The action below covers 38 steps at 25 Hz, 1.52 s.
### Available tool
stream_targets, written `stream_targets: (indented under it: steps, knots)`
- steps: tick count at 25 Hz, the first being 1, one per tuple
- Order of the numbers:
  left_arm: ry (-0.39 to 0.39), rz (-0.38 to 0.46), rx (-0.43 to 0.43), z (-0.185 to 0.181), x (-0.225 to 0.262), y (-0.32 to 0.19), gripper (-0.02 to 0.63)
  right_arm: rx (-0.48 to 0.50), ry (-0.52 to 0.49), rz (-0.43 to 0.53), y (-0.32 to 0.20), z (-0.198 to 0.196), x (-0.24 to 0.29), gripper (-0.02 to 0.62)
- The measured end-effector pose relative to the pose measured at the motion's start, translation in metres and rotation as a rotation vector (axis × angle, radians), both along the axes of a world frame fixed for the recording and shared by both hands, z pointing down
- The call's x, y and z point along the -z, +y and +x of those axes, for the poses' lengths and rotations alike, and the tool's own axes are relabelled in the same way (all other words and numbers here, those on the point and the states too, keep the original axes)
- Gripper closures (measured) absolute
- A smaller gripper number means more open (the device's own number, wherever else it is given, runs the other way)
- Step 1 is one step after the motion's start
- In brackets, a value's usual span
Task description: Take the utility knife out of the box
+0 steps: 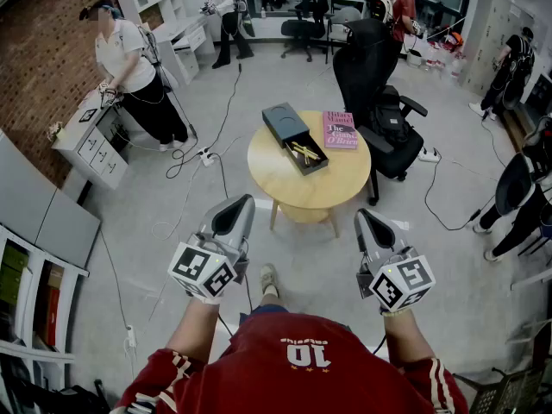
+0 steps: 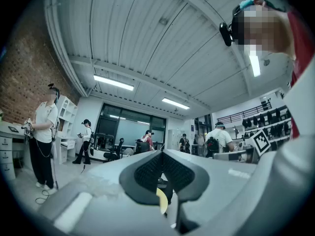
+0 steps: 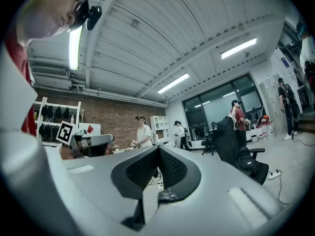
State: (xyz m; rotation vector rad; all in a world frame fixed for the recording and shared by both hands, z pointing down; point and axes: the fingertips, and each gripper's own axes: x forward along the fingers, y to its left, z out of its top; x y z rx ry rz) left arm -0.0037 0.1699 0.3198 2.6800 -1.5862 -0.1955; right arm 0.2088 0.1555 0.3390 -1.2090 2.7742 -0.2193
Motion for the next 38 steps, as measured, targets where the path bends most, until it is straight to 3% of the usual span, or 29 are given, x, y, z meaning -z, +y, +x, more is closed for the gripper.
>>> stream_targets:
  steps: [8,21,38]
  knots:
    - [0.052,-0.011,0.001,-0.007,0.000,0.001,0.603,0.006,0.003,0.012,0.003,-0.002,0.003,0.598]
    - [0.023,-0.016,-0.004,0.003,-0.006,0.003,0.603,-0.026,0.003,0.005,0.003,0.007,-0.005,0.598]
    - [0.007,-0.050,0.028,-0.015,-0.015,-0.007,0.603,0.023,-0.032,-0.051,-0.013,-0.015,-0.017,0.597]
